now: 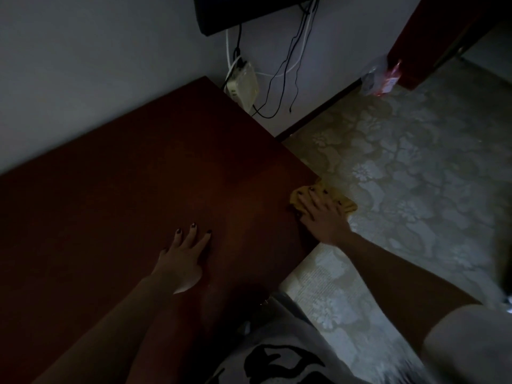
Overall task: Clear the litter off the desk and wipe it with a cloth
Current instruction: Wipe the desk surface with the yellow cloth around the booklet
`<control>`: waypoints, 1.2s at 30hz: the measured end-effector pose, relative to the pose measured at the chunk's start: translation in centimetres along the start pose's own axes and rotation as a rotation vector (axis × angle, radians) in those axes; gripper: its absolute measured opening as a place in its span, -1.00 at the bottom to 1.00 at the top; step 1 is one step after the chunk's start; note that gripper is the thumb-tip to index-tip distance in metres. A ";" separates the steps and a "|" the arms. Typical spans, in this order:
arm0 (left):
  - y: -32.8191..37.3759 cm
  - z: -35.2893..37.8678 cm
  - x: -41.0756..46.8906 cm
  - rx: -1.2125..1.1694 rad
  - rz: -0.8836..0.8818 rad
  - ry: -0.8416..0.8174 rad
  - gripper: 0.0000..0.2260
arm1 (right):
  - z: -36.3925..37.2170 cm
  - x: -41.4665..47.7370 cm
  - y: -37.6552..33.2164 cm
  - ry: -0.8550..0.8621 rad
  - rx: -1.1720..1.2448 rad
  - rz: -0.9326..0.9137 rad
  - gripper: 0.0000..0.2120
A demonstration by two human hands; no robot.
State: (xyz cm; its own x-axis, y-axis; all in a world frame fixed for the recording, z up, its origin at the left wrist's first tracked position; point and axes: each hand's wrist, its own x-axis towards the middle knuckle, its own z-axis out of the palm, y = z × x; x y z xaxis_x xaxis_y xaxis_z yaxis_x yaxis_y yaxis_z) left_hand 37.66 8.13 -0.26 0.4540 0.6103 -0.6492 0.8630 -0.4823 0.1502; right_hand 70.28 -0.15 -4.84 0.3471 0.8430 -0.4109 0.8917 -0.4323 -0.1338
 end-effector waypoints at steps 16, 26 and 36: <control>-1.7 2.9 -4.2 -0.489 -0.022 0.346 -0.57 | 4.2 -9.7 -15.3 -0.465 -0.231 -0.818 -0.47; 3.2 6.7 -6.6 -0.784 -0.370 0.406 -0.61 | -2.3 -3.6 -14.9 -0.293 0.216 -0.695 -0.50; 5.6 1.8 -7.1 -0.972 -0.588 0.644 -0.81 | -7.1 -2.5 -19.7 -0.287 0.171 -1.021 -0.93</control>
State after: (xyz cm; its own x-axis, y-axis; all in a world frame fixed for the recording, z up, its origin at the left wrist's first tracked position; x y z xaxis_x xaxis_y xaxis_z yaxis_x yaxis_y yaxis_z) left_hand 38.89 -0.05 3.86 -0.2533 0.8933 -0.3713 0.6508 0.4413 0.6178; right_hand 53.87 8.53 5.21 -0.6401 0.7340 -0.2270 0.6612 0.3759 -0.6492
